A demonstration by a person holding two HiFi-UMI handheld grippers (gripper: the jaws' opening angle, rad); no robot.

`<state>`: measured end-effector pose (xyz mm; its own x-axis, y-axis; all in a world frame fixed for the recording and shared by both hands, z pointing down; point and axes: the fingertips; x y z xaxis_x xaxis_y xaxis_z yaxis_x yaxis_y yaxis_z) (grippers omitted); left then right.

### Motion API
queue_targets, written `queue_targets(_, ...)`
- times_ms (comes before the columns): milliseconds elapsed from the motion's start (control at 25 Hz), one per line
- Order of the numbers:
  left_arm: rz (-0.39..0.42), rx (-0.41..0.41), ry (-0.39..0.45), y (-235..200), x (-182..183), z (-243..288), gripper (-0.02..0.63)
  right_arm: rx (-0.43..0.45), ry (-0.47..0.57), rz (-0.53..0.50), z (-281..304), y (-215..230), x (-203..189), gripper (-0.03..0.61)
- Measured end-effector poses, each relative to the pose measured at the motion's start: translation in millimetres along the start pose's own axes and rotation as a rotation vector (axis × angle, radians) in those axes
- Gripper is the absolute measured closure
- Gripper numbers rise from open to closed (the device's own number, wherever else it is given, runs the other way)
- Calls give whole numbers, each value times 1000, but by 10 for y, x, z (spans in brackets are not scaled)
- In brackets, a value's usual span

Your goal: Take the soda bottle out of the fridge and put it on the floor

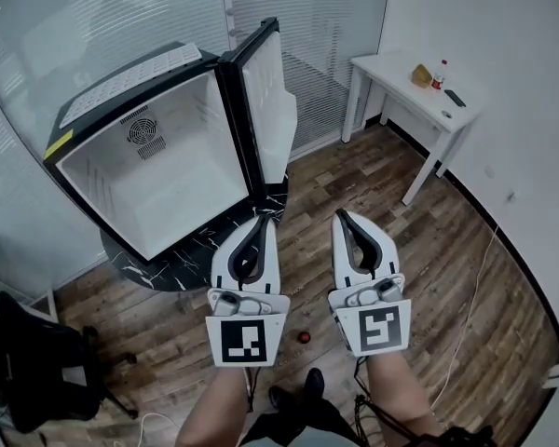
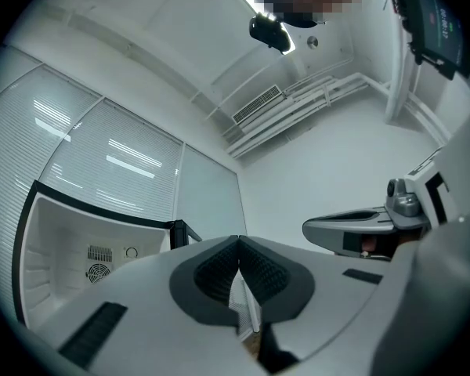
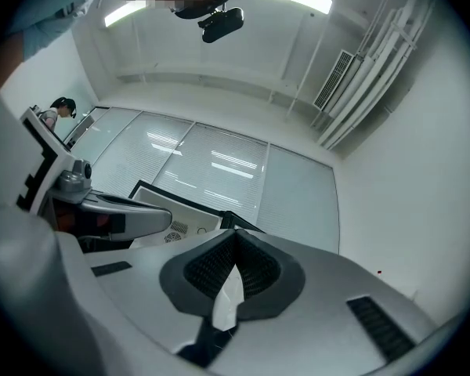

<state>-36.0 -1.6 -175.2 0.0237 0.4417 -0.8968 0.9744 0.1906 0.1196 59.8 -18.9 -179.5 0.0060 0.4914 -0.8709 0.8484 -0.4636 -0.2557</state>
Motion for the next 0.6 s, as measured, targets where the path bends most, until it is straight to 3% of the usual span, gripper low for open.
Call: queue_targets(600,21,0,23,95,267,-72,603,23,10,-14,-114,-73,199,568)
Point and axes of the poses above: the fingertips, and each gripper's own axes: z forward along the fingers, y to its right, x out of its top, and after that the axes turned 7 degrees about y, right-handed
